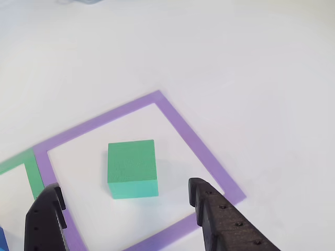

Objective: Tower of hanoi

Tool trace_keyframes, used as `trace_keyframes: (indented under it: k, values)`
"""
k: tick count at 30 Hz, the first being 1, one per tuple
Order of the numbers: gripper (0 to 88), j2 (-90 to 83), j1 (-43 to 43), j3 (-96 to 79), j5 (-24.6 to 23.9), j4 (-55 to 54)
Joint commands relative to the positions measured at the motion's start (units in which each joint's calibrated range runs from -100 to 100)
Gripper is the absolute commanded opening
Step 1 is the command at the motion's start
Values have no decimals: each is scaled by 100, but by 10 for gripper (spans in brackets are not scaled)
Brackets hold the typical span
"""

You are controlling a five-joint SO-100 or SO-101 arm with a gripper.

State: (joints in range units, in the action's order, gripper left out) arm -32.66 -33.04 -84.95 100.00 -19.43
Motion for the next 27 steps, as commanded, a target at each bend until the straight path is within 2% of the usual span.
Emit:
trace_keyframes:
  k: [1,8,27]
  values:
    - [281,830,98,3,0,-1323]
    - [306,2465,106,476,0,-2675]
    - [319,4933,-70,1893,0,-3937]
